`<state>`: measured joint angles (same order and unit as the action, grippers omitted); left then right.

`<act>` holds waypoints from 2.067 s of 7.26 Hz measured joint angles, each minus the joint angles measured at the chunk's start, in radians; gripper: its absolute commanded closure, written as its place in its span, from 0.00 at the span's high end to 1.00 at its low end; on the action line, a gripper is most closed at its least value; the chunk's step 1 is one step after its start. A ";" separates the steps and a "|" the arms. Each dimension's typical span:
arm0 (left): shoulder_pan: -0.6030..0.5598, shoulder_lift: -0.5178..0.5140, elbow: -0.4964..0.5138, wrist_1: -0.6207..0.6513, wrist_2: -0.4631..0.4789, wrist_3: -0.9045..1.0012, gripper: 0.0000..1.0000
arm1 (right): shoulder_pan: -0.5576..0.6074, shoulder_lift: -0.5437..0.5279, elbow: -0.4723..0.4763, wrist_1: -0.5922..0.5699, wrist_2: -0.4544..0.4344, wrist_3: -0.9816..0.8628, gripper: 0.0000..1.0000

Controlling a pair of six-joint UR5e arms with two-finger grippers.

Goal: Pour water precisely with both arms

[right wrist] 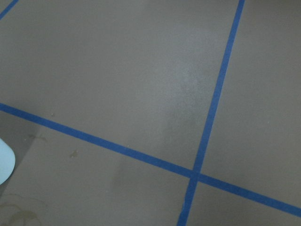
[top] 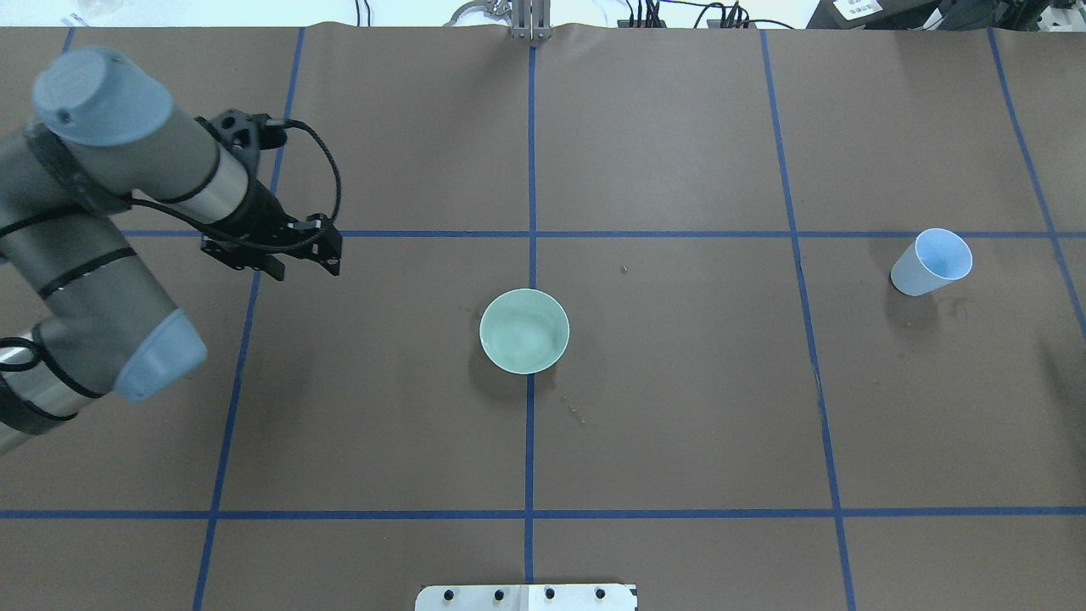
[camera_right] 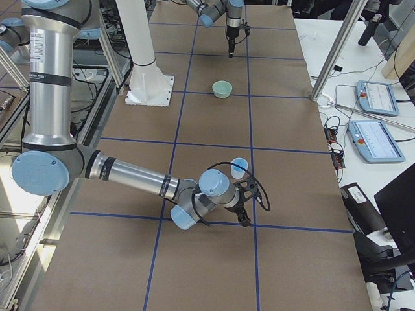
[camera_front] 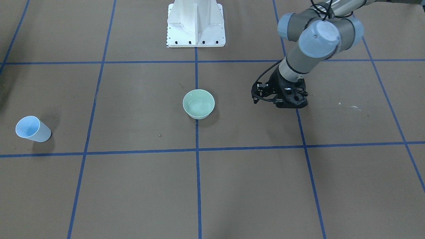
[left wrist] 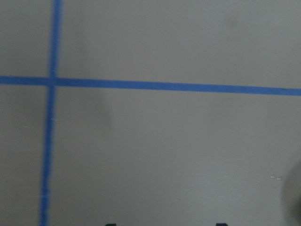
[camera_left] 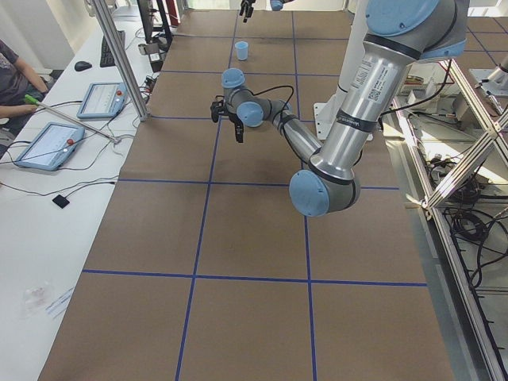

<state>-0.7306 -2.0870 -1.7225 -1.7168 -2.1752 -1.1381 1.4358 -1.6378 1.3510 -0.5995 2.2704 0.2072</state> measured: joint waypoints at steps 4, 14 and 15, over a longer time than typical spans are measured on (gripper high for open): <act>0.100 -0.221 0.229 -0.003 0.007 -0.051 0.64 | 0.078 0.051 0.034 -0.333 0.116 -0.215 0.99; 0.156 -0.239 0.272 -0.011 0.007 -0.057 0.00 | 0.084 0.053 0.033 -0.350 0.126 -0.221 0.99; 0.143 -0.239 0.263 -0.008 0.004 -0.062 0.00 | 0.084 0.053 0.034 -0.350 0.127 -0.221 0.99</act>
<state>-0.5880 -2.3264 -1.4594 -1.7244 -2.1710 -1.2003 1.5202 -1.5849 1.3846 -0.9495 2.3971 -0.0138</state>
